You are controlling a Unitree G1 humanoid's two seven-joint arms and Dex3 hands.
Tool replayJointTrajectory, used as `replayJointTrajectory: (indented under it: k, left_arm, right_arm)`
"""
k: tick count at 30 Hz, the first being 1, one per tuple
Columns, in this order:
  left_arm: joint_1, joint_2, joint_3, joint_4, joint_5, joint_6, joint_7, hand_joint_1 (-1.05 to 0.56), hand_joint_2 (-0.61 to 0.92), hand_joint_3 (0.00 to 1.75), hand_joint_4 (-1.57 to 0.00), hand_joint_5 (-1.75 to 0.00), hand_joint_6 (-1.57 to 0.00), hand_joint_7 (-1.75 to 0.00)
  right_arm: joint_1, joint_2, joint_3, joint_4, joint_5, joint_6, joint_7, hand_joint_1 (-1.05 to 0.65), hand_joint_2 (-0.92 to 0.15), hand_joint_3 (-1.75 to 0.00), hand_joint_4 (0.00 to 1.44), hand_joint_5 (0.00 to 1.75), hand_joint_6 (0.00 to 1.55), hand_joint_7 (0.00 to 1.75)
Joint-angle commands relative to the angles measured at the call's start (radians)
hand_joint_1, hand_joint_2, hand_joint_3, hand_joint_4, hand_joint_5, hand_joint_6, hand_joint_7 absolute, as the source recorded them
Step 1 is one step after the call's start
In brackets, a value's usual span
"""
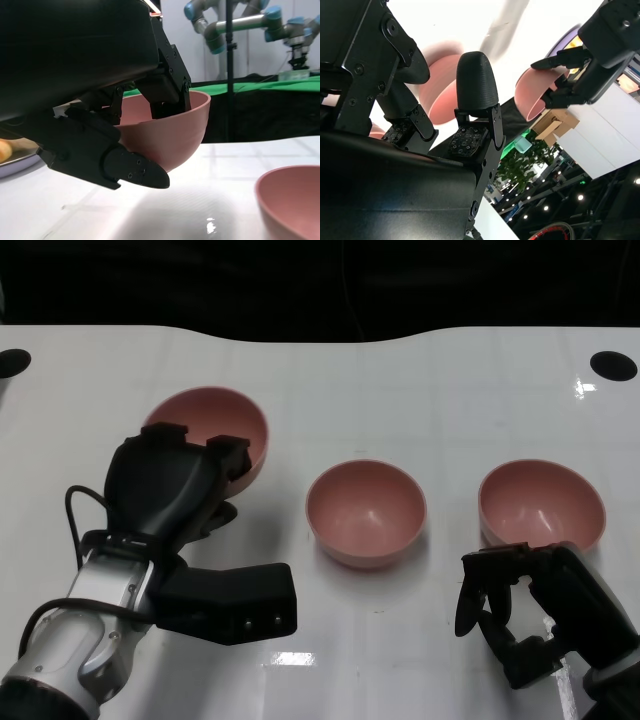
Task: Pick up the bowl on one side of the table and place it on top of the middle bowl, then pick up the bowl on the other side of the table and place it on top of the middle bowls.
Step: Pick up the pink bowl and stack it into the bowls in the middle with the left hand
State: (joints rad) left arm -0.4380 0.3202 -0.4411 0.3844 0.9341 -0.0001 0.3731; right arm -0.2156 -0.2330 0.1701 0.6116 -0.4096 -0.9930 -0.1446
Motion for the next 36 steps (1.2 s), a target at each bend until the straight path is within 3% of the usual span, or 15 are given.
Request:
replayJointTrajectory:
  k: [1,9,11,13,16,19,30,32,34,36]
  left_arm:
    - [-0.028,0.008,0.000,-0.043,-0.019,-0.037,-0.022,-0.22,0.59,0.73,-0.83,-1.75,-0.79,-1.42]
    - [-0.097,-0.051,-0.019,-0.004,-0.086,-0.173,-0.043,-0.26,0.50,1.11,-0.87,-1.75,-0.78,-1.51]
    - [-0.109,-0.074,-0.025,0.015,-0.092,-0.180,-0.038,-0.27,0.53,0.92,-0.88,-1.75,-0.71,-1.70]
    - [-0.131,-0.106,-0.040,0.038,-0.106,-0.191,-0.071,-0.26,0.57,0.87,-0.87,-1.75,-0.71,-1.70]
    - [-0.159,-0.139,-0.061,0.078,-0.115,-0.214,-0.095,-0.25,0.53,1.04,-0.87,-1.75,-0.78,-1.57]
    - [-0.180,-0.162,-0.089,0.104,-0.101,-0.207,-0.120,-0.27,0.48,1.09,-0.86,-1.75,-0.80,-1.43]
    - [-0.207,-0.186,-0.146,0.165,-0.095,-0.196,-0.207,-0.27,0.61,0.88,-0.81,-1.67,-0.82,-1.21]
    - [-0.208,-0.175,-0.154,0.155,-0.088,-0.185,-0.241,-0.28,0.64,0.79,-0.82,-1.55,-0.85,-1.03]
    - [-0.209,-0.162,-0.162,0.135,-0.071,-0.166,-0.276,-0.32,0.76,0.55,-0.83,-1.23,-0.85,-0.82]
    - [-0.214,-0.144,-0.179,0.108,-0.037,-0.141,-0.326,-0.33,0.83,0.44,-0.83,-1.14,-0.85,-0.74]
  right_arm:
    - [0.013,-0.011,0.000,-0.010,-0.001,0.002,0.001,0.24,0.04,-1.75,1.06,1.72,1.05,1.27]
    - [0.014,-0.011,0.001,-0.011,-0.009,0.001,-0.003,0.25,0.04,-1.75,1.05,1.72,1.05,1.27]
    - [0.014,-0.011,0.001,-0.011,-0.010,0.003,-0.002,0.25,0.04,-1.75,1.05,1.71,1.05,1.27]
    - [0.014,-0.009,0.002,-0.013,-0.010,0.001,-0.001,0.25,0.04,-1.75,1.05,1.71,1.05,1.27]
    - [0.015,-0.005,0.001,-0.014,-0.014,-0.001,-0.005,0.26,0.03,-1.75,1.05,1.71,1.05,1.27]
    - [0.013,-0.003,0.001,-0.013,-0.019,-0.006,-0.011,0.27,0.03,-1.75,1.05,1.71,1.05,1.27]
    - [0.014,-0.003,0.004,-0.014,-0.020,-0.011,-0.007,0.24,0.01,-1.75,1.04,1.68,1.04,1.26]
    - [0.015,-0.003,0.004,-0.017,-0.020,-0.007,-0.007,0.24,0.02,-1.75,1.04,1.67,1.05,1.25]
    - [0.016,-0.004,0.004,-0.019,-0.020,-0.004,-0.006,0.24,0.03,-1.75,1.04,1.65,1.05,1.25]
    - [0.016,-0.005,0.004,-0.019,-0.020,-0.005,-0.005,0.24,0.03,-1.75,1.04,1.64,1.06,1.24]
